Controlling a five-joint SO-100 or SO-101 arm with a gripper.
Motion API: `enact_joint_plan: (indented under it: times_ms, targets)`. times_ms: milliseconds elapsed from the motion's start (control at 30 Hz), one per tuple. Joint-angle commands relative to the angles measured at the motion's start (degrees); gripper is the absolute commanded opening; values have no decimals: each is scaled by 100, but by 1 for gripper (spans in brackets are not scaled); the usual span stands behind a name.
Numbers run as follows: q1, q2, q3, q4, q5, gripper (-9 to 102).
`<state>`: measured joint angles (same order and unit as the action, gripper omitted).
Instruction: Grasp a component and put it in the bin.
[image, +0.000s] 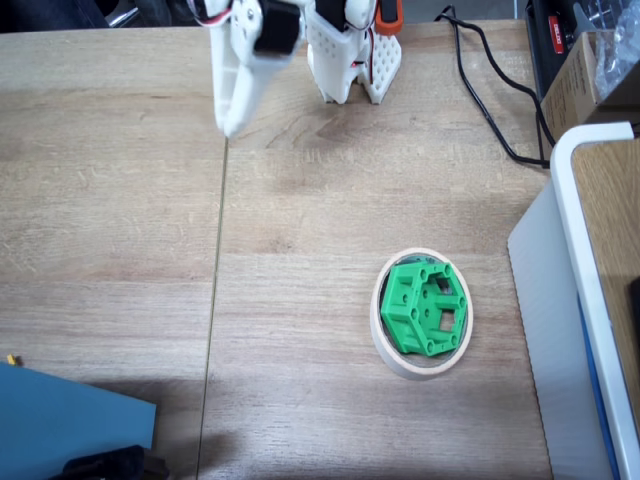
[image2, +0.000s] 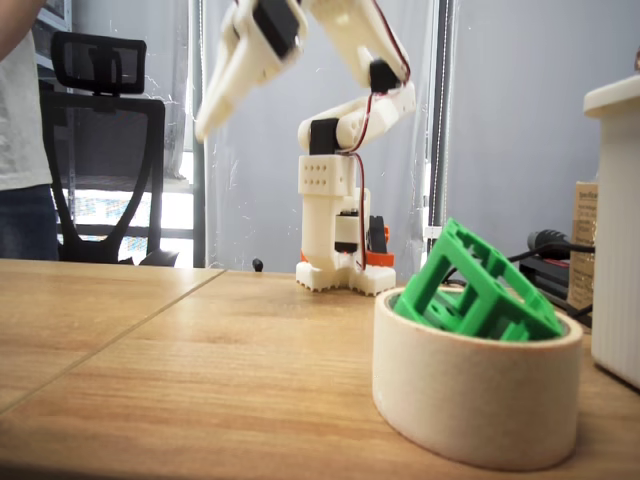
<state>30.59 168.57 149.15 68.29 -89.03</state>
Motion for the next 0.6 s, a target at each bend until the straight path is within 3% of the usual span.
enact_joint_plan:
  times_ms: [0, 567]
  targets:
    - [132, 870, 738, -97, -123, 0]
    - [475, 2426, 2707, -18, -114, 0]
